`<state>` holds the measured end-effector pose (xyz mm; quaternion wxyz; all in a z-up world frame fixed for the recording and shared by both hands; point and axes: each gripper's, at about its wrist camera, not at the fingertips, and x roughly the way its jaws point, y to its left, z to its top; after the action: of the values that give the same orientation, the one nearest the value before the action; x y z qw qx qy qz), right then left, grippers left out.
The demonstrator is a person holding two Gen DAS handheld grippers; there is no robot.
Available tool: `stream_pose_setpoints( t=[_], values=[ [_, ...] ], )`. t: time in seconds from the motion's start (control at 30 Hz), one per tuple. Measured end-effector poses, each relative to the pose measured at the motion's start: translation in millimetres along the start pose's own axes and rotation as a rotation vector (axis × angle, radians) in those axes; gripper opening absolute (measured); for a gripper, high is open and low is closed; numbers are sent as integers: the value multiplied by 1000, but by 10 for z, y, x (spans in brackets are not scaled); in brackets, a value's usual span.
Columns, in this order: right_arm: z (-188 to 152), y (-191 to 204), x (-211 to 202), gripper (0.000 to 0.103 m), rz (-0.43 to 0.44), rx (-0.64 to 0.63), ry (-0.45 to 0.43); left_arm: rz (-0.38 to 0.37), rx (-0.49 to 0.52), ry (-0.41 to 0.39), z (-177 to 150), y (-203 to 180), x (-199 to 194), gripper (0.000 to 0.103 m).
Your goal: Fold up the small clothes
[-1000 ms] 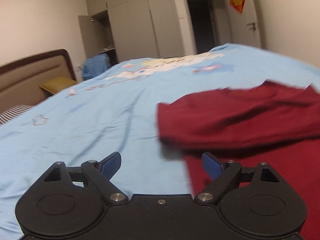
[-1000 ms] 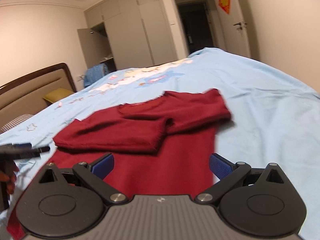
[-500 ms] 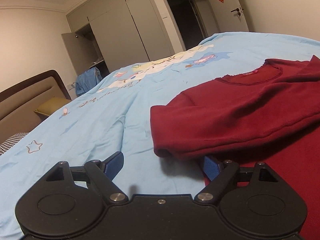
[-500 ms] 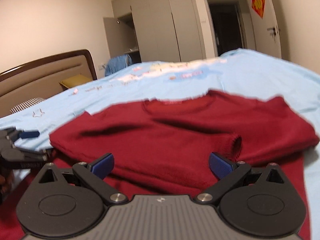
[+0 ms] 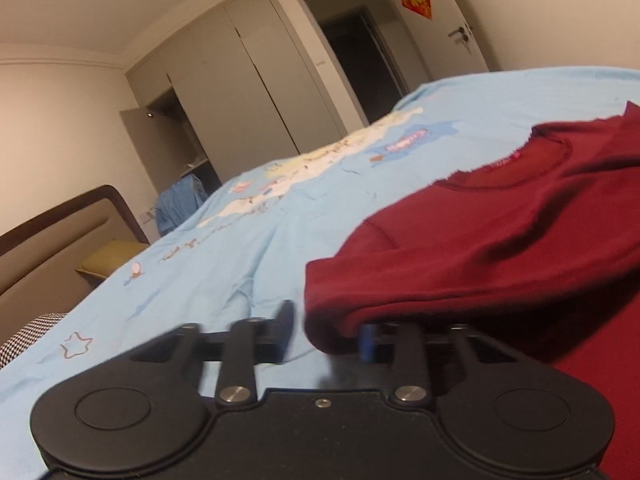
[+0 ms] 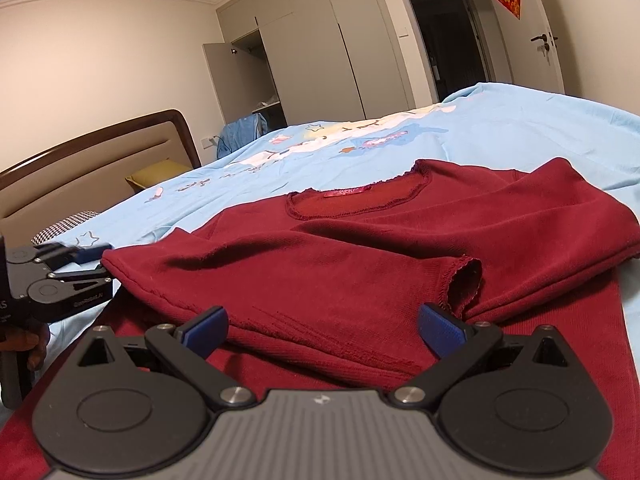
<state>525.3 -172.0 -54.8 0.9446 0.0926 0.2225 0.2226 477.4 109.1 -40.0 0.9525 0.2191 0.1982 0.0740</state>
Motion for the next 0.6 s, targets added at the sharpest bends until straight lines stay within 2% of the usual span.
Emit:
stream_pose_setpoints(
  t=[0.07,0.2,0.3,0.4,0.53,0.57,0.6],
  values=[
    [3,-2,-1,103,3,3,-2,21,-20,10,-10,30,16,15],
    [8,-6,-2,103,7,3,-3,27,-106,60,-66,120,-1,12],
    [12,-9,4,103,6,-1,-3,20,-107,119,-159,84,56,12],
    [13,-12,6,103,7,0,-3,11,-106,132,-144,81,83,12],
    [13,-13,10,103,9,3,-4,-32,-156,171,-142,175,69,25],
    [13,-14,8,103,10,5,-5,-28,-169,181,-151,203,36,38],
    [14,-21,5,103,14,9,-6,-8,-179,190,-157,223,-8,46]
  ],
)
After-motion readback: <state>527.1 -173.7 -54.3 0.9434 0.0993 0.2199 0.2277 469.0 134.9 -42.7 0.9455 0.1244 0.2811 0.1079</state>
